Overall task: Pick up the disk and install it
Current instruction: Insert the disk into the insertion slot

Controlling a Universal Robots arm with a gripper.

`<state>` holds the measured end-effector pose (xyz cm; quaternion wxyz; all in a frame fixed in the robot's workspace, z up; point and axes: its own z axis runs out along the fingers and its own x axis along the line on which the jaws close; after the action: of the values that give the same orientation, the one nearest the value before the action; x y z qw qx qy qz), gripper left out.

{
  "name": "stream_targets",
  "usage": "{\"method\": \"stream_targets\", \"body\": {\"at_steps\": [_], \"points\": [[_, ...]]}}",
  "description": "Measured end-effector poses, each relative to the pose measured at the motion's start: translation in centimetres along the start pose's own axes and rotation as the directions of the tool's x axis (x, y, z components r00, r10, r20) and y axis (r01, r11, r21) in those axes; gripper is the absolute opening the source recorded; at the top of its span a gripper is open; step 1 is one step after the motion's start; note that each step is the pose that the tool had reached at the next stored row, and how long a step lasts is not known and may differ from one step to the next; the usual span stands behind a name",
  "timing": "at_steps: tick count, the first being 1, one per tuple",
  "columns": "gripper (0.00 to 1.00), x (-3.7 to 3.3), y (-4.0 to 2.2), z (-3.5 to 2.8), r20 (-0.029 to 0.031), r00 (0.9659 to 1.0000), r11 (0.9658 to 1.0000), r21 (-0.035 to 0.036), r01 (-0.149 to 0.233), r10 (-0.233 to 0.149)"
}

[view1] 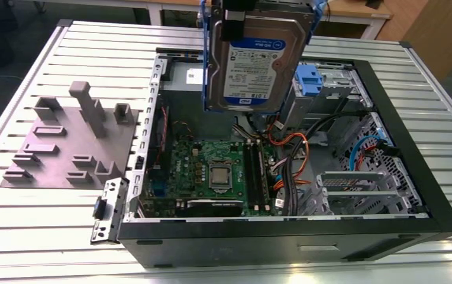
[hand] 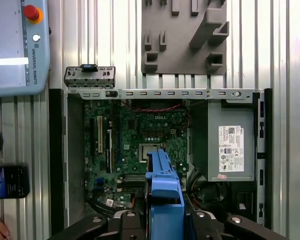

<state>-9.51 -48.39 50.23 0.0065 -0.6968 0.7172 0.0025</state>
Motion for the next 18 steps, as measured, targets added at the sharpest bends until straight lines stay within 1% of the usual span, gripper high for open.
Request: {"method": "stream_targets", "body": {"at_steps": [6, 9, 14, 18], "points": [[0.36, -0.03, -1.2, 0.01, 0.0, 1.0, 1.0, 0.0, 0.0, 0.0], [0.36, -0.03, -1.65, 0.02, 0.0, 1.0, 1.0, 0.0, 0.0, 0.0], [0.36, 0.03, -1.81, 0.02, -0.0001, 1.0, 1.0, 0.0, 0.0, 0.0], [0.36, 0.36, -1.82, 0.03, -0.0001, 1.0, 1.0, 0.0, 0.0, 0.0]]}}
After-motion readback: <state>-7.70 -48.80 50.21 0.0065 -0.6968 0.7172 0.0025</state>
